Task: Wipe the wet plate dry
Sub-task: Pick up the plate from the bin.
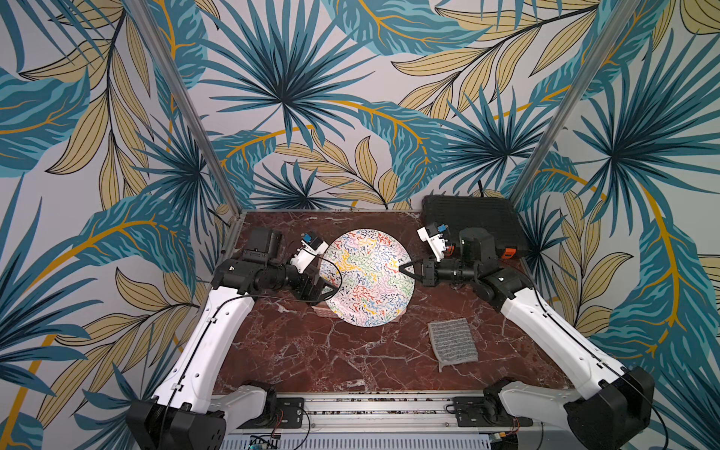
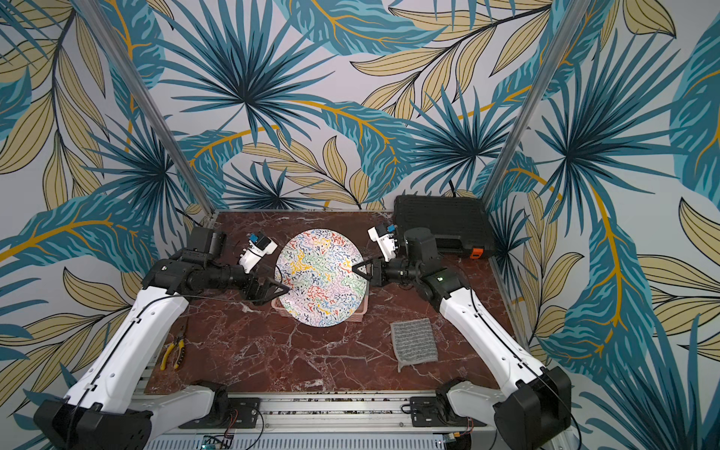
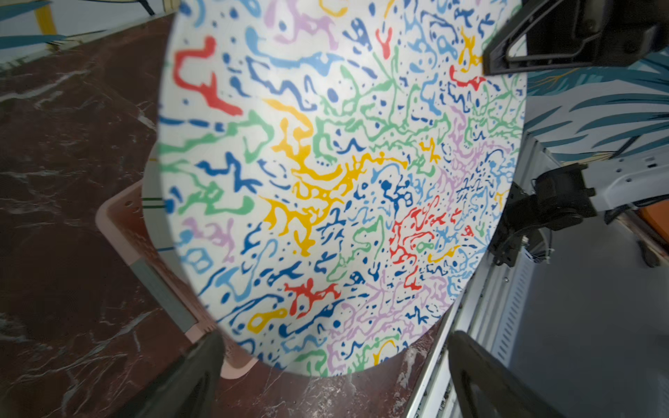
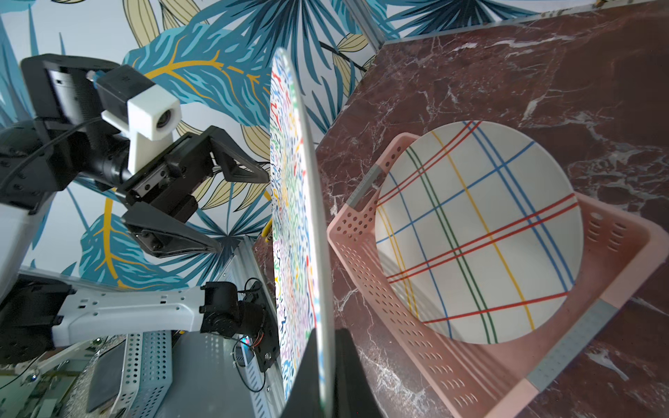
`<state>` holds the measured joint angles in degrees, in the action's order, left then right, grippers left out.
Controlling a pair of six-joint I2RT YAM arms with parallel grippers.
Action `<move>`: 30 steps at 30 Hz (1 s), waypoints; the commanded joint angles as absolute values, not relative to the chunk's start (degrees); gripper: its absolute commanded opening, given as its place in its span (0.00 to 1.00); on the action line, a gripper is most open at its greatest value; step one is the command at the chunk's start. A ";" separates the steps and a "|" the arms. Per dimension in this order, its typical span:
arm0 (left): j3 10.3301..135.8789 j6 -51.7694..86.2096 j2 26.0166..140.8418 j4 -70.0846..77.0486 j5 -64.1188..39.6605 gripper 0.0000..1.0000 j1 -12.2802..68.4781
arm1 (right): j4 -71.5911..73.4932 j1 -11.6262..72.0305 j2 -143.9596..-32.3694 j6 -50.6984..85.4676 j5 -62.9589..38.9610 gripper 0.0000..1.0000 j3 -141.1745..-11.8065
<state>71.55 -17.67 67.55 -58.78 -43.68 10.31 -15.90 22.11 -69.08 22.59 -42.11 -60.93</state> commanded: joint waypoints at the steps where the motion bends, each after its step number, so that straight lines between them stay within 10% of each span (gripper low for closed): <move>1: 71.88 -16.35 68.19 -60.45 -54.10 1.00 10.46 | -9.76 22.32 -66.93 23.80 -48.54 0.00 -59.16; 16: 71.31 -10.90 65.74 -54.08 -41.78 1.00 10.43 | -20.01 20.35 -61.57 21.14 -41.10 0.00 -59.05; 30: 68.90 -6.84 68.18 -51.55 -54.34 0.97 10.58 | -9.93 20.28 -64.69 24.61 -52.71 0.00 -57.20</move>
<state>69.65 -7.38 67.85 -52.99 -49.63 10.46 -16.49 20.27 -63.72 23.29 -48.56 -58.52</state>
